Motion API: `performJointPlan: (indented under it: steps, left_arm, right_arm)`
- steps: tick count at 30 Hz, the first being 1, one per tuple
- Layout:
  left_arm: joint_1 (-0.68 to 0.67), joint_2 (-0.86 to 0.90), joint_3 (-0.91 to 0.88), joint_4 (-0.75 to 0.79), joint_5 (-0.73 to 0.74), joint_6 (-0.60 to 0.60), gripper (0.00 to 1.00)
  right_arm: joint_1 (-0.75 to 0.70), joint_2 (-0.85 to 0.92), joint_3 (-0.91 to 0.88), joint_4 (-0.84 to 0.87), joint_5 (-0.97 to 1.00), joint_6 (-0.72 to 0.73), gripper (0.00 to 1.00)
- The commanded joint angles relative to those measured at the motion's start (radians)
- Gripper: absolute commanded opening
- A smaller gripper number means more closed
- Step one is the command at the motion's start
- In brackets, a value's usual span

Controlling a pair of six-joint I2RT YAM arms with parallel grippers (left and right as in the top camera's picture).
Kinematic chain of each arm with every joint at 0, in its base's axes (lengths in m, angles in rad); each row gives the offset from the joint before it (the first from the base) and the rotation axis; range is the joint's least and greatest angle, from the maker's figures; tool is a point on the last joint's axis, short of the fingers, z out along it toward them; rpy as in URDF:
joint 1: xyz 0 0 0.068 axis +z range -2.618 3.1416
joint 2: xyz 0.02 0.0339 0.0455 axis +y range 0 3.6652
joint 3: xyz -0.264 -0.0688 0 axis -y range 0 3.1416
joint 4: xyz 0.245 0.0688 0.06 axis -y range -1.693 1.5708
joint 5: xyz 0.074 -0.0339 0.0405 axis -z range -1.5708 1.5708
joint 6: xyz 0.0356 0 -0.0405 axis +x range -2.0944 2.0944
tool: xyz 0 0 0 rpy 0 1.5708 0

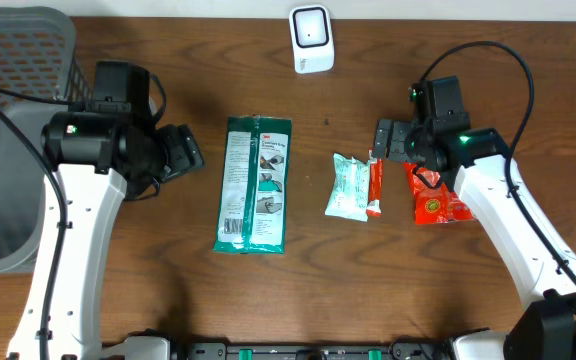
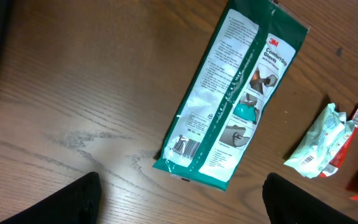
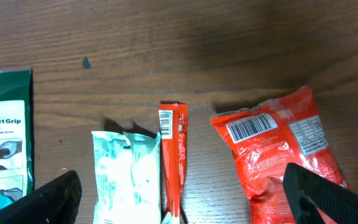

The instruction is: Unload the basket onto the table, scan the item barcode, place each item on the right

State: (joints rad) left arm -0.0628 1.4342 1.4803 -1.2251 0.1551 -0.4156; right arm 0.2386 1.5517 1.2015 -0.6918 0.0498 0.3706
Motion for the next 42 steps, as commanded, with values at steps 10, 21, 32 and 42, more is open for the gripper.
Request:
performJointPlan:
  steps: [10, 21, 32, 42]
  left_arm:
    - [-0.131, 0.104, -0.007, 0.008, 0.006, -0.001, 0.76]
    - [-0.245, 0.191, -0.007, 0.085, 0.002, 0.039, 0.45]
    - [-0.245, 0.193, -0.007, 0.100, -0.017, 0.038, 0.87]
    - [-0.245, 0.193, -0.007, 0.120, -0.017, 0.038, 0.87]
  right_arm:
    - [0.000, 0.005, 0.005, -0.001, 0.013, -0.012, 0.99]
    - [0.000, 0.005, 0.005, -0.001, 0.013, -0.012, 0.99]
    - [0.002, 0.004, 0.005, 0.036, -0.097, -0.002, 0.99]
    - [0.040, 0.006, -0.036, -0.038, -0.262, -0.013, 0.31]
